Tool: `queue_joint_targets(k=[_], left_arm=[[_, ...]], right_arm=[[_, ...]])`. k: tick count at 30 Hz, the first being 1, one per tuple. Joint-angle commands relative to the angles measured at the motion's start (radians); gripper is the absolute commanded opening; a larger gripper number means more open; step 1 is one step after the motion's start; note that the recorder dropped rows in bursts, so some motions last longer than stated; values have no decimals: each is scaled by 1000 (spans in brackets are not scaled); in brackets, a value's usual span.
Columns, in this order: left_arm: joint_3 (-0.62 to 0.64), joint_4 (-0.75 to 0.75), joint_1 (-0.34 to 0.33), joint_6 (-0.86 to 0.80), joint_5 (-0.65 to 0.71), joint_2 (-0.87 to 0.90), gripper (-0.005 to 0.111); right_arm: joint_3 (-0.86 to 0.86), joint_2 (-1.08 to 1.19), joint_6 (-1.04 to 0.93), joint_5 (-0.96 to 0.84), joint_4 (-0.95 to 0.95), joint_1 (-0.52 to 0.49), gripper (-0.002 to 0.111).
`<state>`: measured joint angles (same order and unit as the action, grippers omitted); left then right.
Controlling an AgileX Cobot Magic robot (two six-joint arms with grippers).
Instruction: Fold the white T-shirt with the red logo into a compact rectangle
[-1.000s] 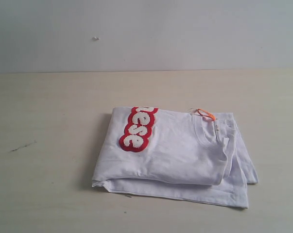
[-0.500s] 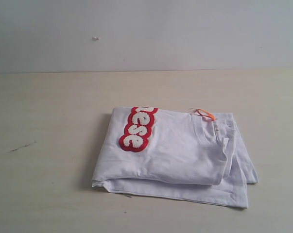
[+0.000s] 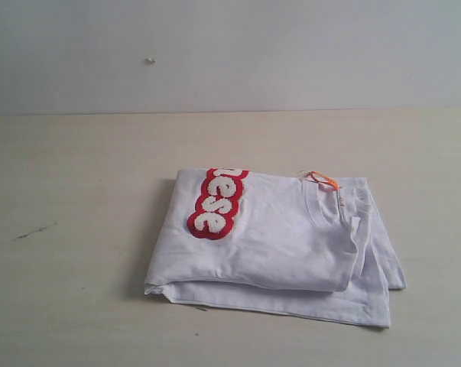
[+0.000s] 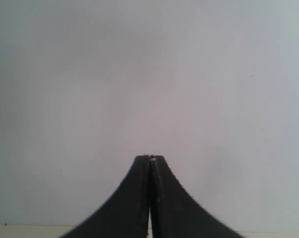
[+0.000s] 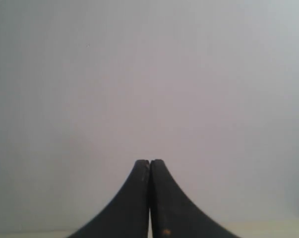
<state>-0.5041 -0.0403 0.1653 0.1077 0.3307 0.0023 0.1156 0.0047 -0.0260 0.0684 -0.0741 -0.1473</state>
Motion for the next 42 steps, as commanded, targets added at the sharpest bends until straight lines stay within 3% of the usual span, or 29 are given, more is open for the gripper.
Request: queue_joint_targets(k=[1, 4, 13, 42], left_arm=[[6, 3, 6, 1, -2, -2, 0], [6, 3, 6, 1, -2, -2, 0], [6, 3, 6, 1, -2, -2, 0], [6, 3, 6, 1, -2, -2, 0]], right_arm=[[-82, -5, 1, 3, 69, -6, 0], [-116, -5, 1, 3, 104, -6, 0], [-116, -5, 1, -324, 141, -6, 0], [-116, -5, 57, -336, 129, -4, 0]])
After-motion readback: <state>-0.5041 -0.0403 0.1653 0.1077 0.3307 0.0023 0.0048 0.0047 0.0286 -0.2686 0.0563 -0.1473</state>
